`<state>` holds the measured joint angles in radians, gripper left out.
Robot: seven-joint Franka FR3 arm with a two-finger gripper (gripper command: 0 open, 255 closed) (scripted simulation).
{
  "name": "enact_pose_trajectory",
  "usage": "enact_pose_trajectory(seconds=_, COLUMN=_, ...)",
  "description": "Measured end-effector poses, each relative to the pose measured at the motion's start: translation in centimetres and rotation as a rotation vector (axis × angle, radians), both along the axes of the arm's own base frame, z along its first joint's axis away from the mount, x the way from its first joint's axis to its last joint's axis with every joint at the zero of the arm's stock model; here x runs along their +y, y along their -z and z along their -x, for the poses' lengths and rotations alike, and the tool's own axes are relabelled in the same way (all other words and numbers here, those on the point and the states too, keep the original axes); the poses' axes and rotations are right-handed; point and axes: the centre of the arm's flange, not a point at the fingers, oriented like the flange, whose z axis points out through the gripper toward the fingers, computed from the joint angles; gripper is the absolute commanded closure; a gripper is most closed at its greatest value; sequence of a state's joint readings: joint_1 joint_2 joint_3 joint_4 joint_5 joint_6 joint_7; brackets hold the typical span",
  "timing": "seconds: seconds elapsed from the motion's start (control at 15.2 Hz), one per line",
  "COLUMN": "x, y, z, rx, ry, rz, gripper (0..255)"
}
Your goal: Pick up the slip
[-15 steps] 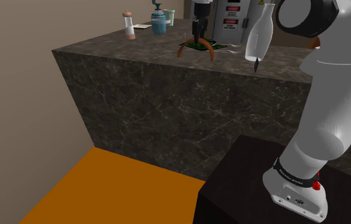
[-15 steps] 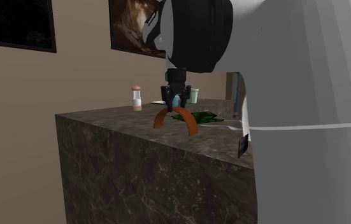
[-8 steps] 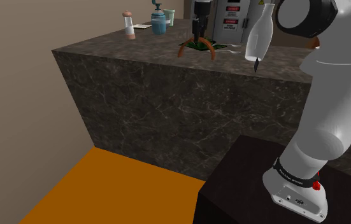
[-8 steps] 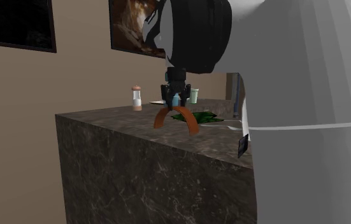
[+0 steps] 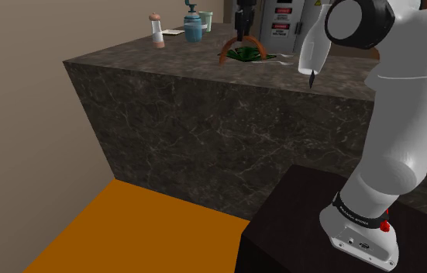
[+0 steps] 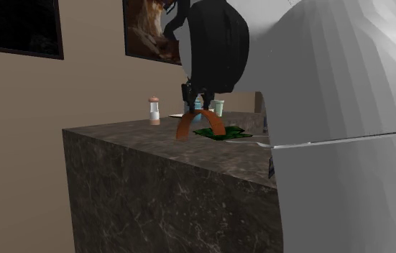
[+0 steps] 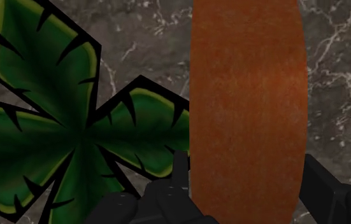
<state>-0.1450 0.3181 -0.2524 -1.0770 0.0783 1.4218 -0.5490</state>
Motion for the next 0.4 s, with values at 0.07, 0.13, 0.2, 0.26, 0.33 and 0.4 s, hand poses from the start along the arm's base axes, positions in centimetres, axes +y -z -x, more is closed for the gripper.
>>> enact_pose_trajectory(seconds=0.07, x=0.0, y=-0.5, z=0.0, rx=0.000, ry=0.000, rz=0.000, gripper=255)
enact_pose_trajectory(seconds=0.13, x=0.0, y=-1.1, z=0.0, rx=0.000, ry=0.000, rz=0.000, gripper=255)
enact_pose_trajectory(seconds=0.2, x=0.0, y=-1.6, z=0.0, rx=0.000, ry=0.000, rz=0.000, gripper=255)
enact_pose_trajectory(seconds=0.26, x=0.1, y=-2.1, z=0.0, rx=0.000, ry=0.000, rz=0.000, gripper=255)
enact_pose_trajectory(seconds=0.33, x=0.1, y=-2.6, z=0.0, rx=0.000, ry=0.000, rz=0.000, gripper=255)
enact_pose_trajectory(seconds=0.4, x=0.1, y=-3.0, z=0.0, rx=0.000, ry=0.000, rz=0.000, gripper=255)
